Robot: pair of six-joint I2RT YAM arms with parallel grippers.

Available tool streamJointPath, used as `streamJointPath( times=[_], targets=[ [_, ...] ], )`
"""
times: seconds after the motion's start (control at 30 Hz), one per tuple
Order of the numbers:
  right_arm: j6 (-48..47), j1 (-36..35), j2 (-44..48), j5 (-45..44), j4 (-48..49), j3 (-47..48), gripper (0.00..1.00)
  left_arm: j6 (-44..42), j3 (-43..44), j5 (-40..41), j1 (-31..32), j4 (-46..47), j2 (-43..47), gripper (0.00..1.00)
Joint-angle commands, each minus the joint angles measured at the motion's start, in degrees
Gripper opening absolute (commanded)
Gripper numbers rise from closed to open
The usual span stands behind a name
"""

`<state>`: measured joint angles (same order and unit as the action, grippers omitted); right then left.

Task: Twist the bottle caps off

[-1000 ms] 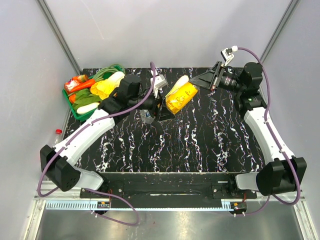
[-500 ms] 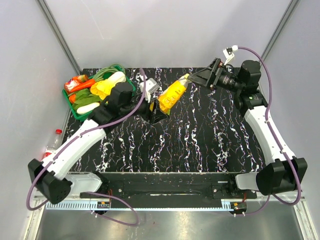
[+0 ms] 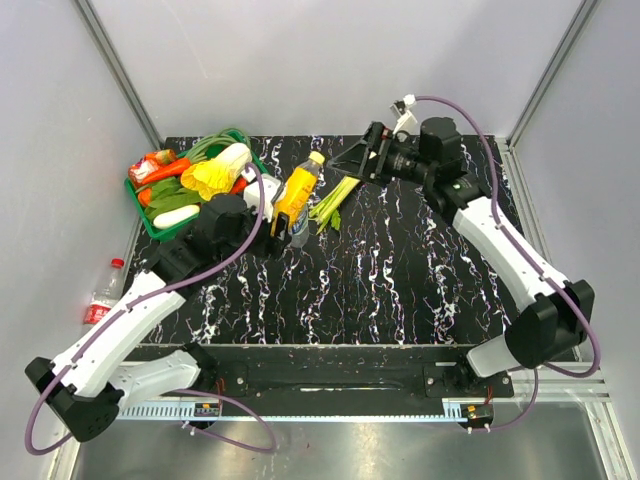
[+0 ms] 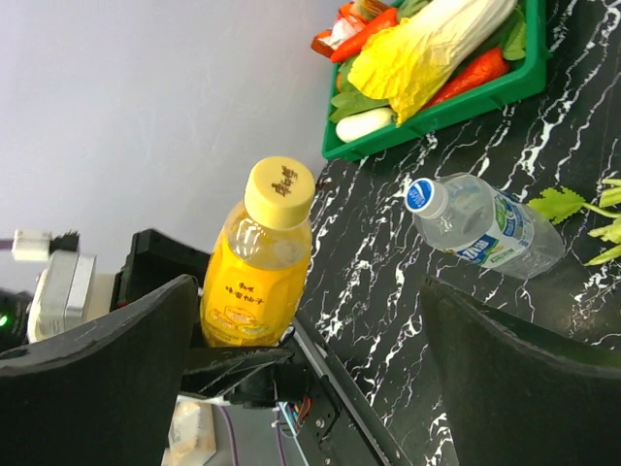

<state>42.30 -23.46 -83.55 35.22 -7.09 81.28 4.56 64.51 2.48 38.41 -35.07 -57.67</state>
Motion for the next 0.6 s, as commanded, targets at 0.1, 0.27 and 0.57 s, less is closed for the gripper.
streamJointPath(
  times=[0.1, 0.27, 0.57],
  targets=[
    [3.83, -3.34, -2.67, -6.21, 4.81, 3.36, 1.0, 1.42, -2.11, 13.25, 2.01, -4.22, 4.67, 0.39],
    [4.63, -4.13, -4.16, -8.58, 2.36, 5.55, 1.0, 1.77, -1.93, 15.01, 3.59, -4.48, 4.59, 0.38],
    [3.49, -7.12, -9.79, -10.26, -6.0, 12.85, 1.0, 1.95, 0.87, 25.72, 9.48, -6.58, 0.46, 0.38]
  ],
)
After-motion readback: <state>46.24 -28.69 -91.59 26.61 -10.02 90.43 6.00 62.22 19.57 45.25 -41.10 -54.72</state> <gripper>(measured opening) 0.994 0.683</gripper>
